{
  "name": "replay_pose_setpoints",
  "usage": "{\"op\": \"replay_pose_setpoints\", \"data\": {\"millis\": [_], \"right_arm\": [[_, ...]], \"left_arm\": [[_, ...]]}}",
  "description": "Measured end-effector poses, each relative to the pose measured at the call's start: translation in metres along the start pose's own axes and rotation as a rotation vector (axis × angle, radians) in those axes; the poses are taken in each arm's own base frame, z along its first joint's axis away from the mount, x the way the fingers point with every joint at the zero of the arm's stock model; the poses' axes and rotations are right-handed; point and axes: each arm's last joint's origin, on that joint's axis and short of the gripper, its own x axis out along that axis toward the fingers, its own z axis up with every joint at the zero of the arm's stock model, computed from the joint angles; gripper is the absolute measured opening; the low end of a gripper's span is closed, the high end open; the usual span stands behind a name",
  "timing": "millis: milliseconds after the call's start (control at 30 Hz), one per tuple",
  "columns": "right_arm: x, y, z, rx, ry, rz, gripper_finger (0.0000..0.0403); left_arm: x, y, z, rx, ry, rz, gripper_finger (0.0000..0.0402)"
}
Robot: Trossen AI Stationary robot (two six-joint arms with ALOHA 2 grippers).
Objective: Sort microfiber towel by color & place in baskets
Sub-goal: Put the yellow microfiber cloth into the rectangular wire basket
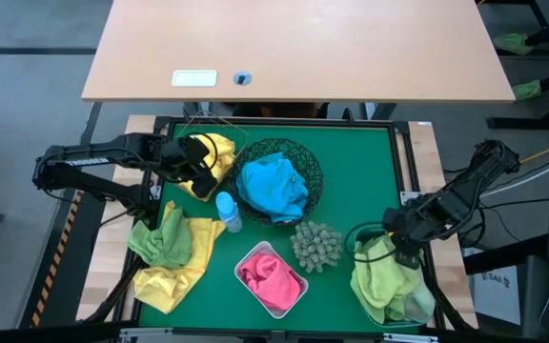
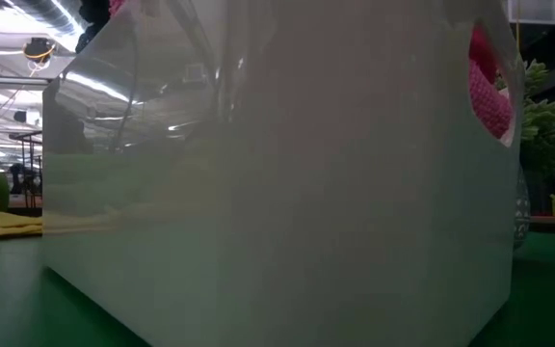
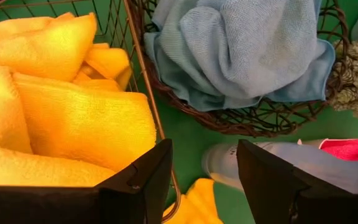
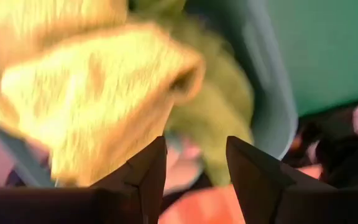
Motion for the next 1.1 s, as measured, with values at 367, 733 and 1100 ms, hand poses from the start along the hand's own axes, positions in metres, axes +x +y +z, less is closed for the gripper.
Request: {"op": "replay_pose_setpoints", "data": {"millis": [367,733,1100], "right_arm": [[0.0,0.002,-0.002,-0.028,0.086,0.053,0.0168],[0.0,0.004,0.001,-0.031,-0.005,0.044,0.0168],[0.0,0.007,0.005,-0.033,-0.065,0.064,0.0168]], "left_arm": [[-0.004,-0.005,-0.008,0.009,0.174,-0.186,0.0174],[-0.017,-0.023,-0.048,-0.138,0.472,-0.213,0.0174],[-0.03,-0.051,-0.088,-0.176,0.469,-0.166,0.0174]]}}
